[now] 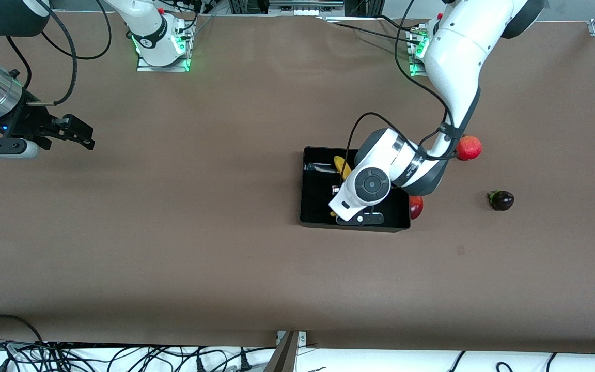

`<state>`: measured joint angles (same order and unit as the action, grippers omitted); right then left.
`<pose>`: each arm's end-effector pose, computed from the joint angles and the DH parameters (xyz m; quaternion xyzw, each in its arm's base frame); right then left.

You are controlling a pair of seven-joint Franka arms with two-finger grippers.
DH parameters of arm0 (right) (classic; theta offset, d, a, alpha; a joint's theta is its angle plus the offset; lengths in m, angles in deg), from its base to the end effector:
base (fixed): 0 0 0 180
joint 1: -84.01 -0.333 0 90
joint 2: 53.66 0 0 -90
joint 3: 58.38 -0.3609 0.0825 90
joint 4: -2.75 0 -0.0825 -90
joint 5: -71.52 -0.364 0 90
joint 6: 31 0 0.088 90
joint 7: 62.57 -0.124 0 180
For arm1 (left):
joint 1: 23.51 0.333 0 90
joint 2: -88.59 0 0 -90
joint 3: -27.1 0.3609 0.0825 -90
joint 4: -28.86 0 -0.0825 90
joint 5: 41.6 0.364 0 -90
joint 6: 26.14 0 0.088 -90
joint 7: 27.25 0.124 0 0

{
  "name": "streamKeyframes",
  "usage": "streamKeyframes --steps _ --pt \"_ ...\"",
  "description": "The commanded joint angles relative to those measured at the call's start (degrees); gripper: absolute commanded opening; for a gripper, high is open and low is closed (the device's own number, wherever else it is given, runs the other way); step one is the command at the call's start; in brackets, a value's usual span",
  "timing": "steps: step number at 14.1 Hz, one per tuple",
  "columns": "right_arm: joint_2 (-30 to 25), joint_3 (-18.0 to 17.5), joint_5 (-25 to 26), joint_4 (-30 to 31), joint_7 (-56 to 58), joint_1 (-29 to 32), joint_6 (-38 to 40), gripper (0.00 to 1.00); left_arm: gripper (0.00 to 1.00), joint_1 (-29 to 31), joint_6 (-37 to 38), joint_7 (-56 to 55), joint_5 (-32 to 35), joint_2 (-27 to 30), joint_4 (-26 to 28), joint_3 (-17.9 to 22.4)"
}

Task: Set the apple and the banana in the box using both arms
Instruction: 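Carry the banana into the black box and open the left gripper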

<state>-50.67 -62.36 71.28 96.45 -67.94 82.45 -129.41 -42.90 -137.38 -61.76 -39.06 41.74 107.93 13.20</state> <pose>0.5614 0.0539 0.6074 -0.9999 -0.0011 -0.0146 0.0053 0.6221 -0.3590 0.2421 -0.9902 -0.0267 0.1369 0.0049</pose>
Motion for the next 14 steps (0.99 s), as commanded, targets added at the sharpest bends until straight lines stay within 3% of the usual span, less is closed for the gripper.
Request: streamKeyframes --steps 1,2,3,4,7,10,14 --pt "0.3 -0.6 0.6 -1.1 -0.2 0.7 0.2 1.0 0.0 -0.5 -1.9 0.1 0.0 -0.9 0.5 0.5" --pt "0.3 -0.6 0.6 -1.1 -0.2 0.7 0.2 1.0 0.0 -0.5 -2.0 0.1 0.0 -0.9 0.5 0.5" --pt "0.3 -0.6 0.5 -1.1 -0.2 0.7 0.2 1.0 0.4 -0.3 -1.9 0.1 0.0 -0.9 0.5 0.5" --pt "0.3 -0.6 0.6 -1.1 -0.2 0.7 0.2 1.0 0.99 0.1 -1.8 0.0 -0.6 -0.9 0.5 0.5" --pt "0.3 -0.6 0.6 -1.1 -0.2 0.7 0.2 1.0 1.0 1.4 0.1 0.2 -0.3 1.7 -0.4 0.7" --pt "0.3 -0.6 0.6 -1.1 -0.1 0.7 0.2 1.0 1.0 4.2 3.8 0.7 0.0 11.0 -0.8 1.5" --pt "0.3 -0.6 0.6 -1.1 -0.1 0.7 0.3 1.0 1.0 10.2 15.2 6.9 0.2 20.5 -2.1 1.4"
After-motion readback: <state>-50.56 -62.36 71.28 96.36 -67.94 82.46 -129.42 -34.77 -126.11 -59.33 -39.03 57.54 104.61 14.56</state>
